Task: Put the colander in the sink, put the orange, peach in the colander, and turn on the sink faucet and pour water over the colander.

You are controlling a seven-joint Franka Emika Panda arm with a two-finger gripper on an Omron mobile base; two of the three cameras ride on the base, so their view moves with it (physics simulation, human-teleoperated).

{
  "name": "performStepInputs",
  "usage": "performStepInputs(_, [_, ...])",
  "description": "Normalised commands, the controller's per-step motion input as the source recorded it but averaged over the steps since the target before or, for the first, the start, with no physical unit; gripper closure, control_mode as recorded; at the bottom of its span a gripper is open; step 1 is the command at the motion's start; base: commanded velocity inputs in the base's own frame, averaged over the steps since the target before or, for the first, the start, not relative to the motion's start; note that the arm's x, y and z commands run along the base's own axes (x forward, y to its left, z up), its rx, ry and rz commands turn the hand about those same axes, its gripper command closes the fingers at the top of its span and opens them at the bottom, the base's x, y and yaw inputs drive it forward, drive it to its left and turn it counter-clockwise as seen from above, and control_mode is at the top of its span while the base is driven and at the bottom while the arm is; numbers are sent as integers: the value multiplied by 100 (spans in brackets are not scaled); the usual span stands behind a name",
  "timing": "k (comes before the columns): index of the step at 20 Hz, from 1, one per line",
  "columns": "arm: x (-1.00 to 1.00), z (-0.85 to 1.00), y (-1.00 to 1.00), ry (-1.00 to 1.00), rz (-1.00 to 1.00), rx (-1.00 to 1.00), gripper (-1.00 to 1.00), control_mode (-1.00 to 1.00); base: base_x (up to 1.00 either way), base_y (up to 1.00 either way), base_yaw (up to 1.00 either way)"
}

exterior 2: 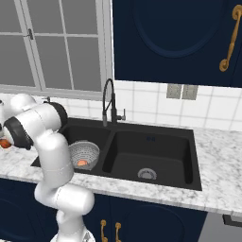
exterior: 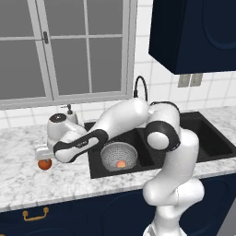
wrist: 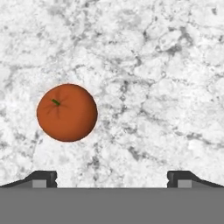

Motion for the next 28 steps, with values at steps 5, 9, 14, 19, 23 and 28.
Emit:
performStepInputs(5, [18,-15,38,9,-6,0,-100,-100,0,0,0])
performStepInputs(9, [20,-1,34,7,-7,0,-100,-100,0,0,0])
performStepInputs(14, [13,-8,18,10,-5,0,-100,-100,0,0,0])
performStepInputs(19, [1,-25,0,13,-1,0,-100,-100,0,0,0])
performStepInputs(23, [3,-24,-6,7,0,0,-100,-100,0,0,0])
performStepInputs(28, [0,-18,-14,0,0,0,-100,-100,0,0,0])
